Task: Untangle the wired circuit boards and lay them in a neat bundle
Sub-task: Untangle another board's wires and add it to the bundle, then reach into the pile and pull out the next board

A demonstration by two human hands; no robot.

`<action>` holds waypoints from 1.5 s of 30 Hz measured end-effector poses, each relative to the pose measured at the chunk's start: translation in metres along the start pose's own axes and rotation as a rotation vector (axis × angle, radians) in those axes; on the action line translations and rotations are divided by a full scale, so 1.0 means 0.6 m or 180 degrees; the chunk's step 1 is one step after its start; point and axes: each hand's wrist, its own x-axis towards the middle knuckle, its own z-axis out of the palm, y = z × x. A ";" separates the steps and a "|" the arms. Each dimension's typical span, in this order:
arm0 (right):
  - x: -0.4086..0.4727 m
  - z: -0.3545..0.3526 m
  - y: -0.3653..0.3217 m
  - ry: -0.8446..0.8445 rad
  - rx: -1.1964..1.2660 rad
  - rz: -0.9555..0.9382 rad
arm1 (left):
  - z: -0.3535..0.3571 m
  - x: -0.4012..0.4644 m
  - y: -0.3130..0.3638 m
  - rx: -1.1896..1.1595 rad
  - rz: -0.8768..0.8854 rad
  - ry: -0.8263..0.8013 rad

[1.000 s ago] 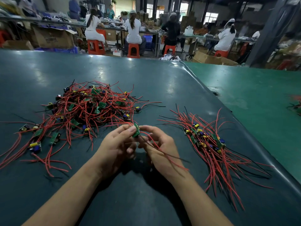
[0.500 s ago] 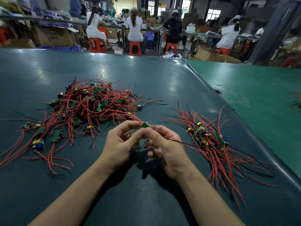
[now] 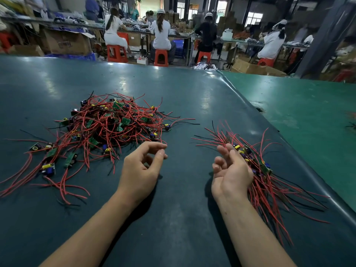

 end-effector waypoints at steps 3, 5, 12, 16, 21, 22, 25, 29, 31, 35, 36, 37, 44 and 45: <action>-0.001 0.004 0.007 -0.0129 -0.0390 -0.0138 | -0.020 0.007 0.002 0.1125 0.0541 0.0325; -0.003 0.007 0.016 -0.0389 -0.0731 -0.0284 | -0.036 0.015 -0.001 0.1948 0.0873 0.0594; -0.013 0.004 0.028 -0.1010 -0.1333 -0.0381 | -0.089 0.056 -0.048 0.2832 -0.0184 0.0586; -0.022 0.002 0.026 -0.1244 -0.1553 -0.0428 | -0.084 0.067 -0.052 0.2877 -0.0395 0.0655; -0.031 -0.001 0.027 -0.1514 -0.1906 -0.0505 | -0.083 0.070 -0.054 0.3275 -0.0549 0.0527; -0.032 -0.001 0.027 -0.1535 -0.1951 -0.0525 | -0.082 0.070 -0.056 0.3267 -0.0517 0.0524; -0.029 -0.001 0.025 -0.1535 -0.1947 -0.0544 | -0.081 0.071 -0.056 0.3052 -0.0413 0.0791; -0.025 0.002 0.028 -0.1462 -0.1822 -0.0459 | -0.083 0.072 -0.054 0.2843 -0.0311 0.1031; -0.024 0.003 0.029 -0.1474 -0.1825 -0.0463 | -0.083 0.071 -0.052 0.2702 -0.0089 0.1167; -0.022 0.004 0.028 -0.1487 -0.1848 -0.0485 | -0.081 0.069 -0.046 0.2615 0.0253 0.1547; -0.022 0.004 0.028 -0.1486 -0.1849 -0.0486 | -0.080 0.069 -0.044 0.2632 0.0272 0.1603; -0.022 0.004 0.028 -0.1483 -0.1846 -0.0483 | -0.079 0.071 -0.043 0.2619 0.0253 0.1630; -0.024 0.001 0.025 -0.1493 -0.1844 -0.0429 | -0.088 0.077 -0.052 0.2391 0.0018 0.1576; -0.024 0.001 0.025 -0.1497 -0.1842 -0.0417 | -0.088 0.078 -0.053 0.2506 0.0057 0.1517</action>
